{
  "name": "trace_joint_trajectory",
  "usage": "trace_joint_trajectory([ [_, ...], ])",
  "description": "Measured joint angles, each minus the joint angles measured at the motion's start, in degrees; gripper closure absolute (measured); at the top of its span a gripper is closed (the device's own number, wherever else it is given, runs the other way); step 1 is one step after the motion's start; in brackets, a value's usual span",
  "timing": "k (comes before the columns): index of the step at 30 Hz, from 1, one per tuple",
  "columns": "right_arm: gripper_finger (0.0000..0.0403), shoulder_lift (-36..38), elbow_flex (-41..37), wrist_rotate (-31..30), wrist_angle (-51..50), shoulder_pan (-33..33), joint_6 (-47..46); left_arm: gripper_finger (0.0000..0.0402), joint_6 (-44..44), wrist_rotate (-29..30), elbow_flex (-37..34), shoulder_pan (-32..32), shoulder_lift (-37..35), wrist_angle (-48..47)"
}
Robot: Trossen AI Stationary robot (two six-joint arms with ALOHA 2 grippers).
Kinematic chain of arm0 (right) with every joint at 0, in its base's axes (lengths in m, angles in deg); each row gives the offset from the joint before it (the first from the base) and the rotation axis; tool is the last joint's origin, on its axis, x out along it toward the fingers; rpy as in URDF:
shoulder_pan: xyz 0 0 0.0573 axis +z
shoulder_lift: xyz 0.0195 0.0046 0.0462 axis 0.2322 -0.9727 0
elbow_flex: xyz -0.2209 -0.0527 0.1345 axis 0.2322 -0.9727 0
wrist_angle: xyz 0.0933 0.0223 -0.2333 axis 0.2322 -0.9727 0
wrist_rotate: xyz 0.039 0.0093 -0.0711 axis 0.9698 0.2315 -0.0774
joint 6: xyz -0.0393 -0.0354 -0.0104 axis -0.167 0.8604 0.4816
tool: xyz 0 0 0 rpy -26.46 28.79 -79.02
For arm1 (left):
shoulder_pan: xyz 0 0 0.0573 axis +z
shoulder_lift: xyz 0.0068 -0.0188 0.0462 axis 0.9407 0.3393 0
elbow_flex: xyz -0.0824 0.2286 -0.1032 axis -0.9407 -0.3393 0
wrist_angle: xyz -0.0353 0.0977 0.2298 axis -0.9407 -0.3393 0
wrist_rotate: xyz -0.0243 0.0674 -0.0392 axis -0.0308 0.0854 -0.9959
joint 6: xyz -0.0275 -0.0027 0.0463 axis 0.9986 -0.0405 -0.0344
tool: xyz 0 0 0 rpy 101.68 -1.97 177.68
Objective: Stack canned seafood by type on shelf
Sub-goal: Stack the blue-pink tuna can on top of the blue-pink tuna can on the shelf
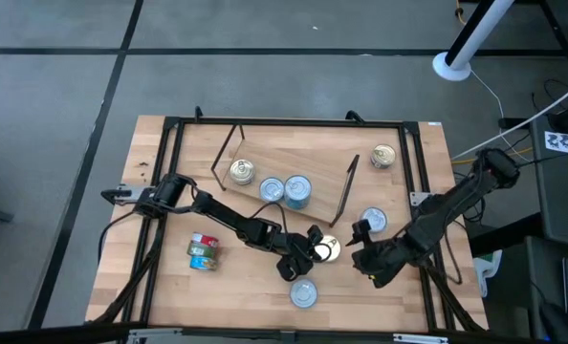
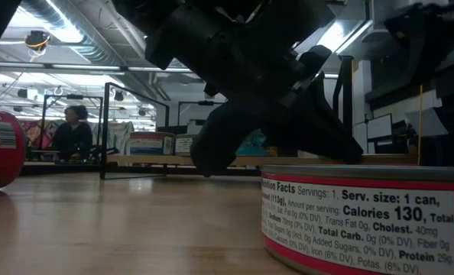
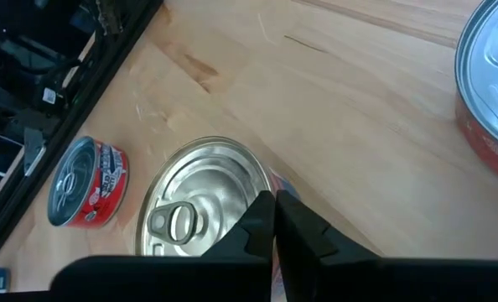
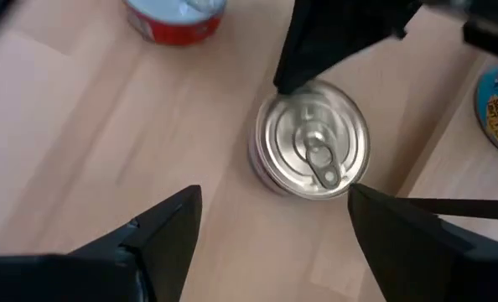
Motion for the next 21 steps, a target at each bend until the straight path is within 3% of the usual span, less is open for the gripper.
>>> trace_joint_trajectory([
  [9, 0.0104, -8.03, 0.0, -7.52, 0.0, -0.12, 2.29, 0.04, 4.24, -0.09, 2.92, 0.13, 0.17, -1.38],
  [21, 0.0104, -13.4, 0.0, -8.07, 2.48, -0.12, 2.46, 0.0401, 10.18, 1.59, 3.35, 0.28, -0.92, -0.91],
])
